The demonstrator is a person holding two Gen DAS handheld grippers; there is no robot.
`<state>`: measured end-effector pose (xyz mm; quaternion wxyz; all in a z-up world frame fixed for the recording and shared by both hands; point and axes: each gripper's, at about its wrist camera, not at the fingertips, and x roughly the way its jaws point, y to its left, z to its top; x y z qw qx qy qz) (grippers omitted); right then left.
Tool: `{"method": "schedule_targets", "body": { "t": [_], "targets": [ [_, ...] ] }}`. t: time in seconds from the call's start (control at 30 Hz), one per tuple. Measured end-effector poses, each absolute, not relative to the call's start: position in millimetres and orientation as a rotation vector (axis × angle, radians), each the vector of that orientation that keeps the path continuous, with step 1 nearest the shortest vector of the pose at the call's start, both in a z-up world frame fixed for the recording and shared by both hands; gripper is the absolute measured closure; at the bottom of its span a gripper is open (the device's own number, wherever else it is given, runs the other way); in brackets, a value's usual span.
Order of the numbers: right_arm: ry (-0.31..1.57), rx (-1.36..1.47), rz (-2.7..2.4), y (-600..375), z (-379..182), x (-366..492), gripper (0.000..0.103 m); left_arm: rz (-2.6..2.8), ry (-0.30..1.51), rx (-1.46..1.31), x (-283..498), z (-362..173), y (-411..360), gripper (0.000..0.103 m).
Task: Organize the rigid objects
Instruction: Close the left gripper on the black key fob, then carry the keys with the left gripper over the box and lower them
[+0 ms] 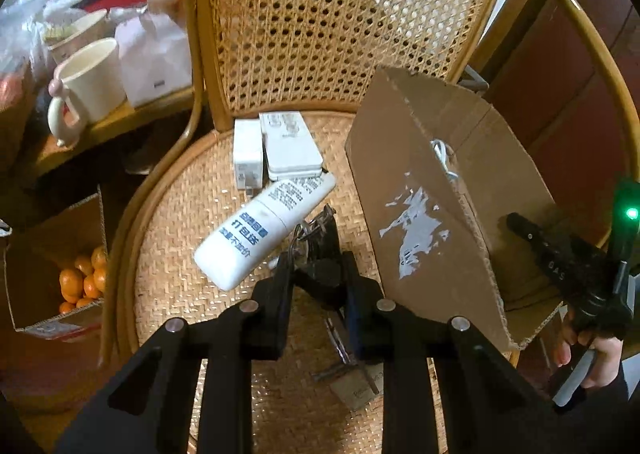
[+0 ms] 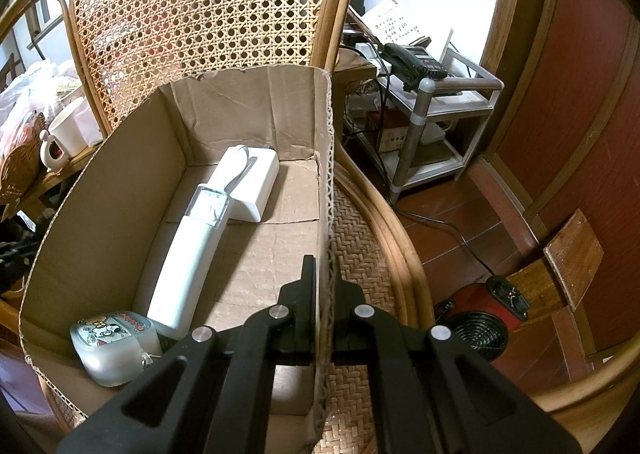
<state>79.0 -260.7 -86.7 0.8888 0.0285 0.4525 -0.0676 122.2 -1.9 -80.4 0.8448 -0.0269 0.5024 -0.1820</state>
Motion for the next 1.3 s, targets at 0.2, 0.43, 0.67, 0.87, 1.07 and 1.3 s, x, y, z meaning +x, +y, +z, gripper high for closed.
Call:
{"method": "schedule_targets", "body": {
  "t": [0.2, 0.43, 0.67, 0.87, 1.07, 1.3],
  "targets": [
    [0.94, 0.059, -0.141, -260, -87, 79, 0.097, -0.372, 0.99, -0.04, 110, -63, 0, 0.082],
    [0.94, 0.059, -0.142, -260, -87, 79, 0.097, -0.355, 0.875, -0.035, 94, -34, -2, 0.082],
    [0.939, 0.059, -0.145, -262, -87, 79, 0.097, -0.398, 0.764, -0.037, 74, -6, -23, 0.082],
    [0.938, 0.061, -0.147, -264, -87, 79, 0.097, -0.447, 0.655, -0.058, 60, 18, -41, 0.082],
    [0.937, 0.062, -0.148, -264, -86, 79, 0.097, -0.472, 0.657, -0.005, 58, 15, -76, 0.081],
    [0.929, 0.056, -0.142, -263, -85, 79, 0.097, -0.47, 0.758, 0.101, 65, -15, -114, 0.081]
  ]
}}
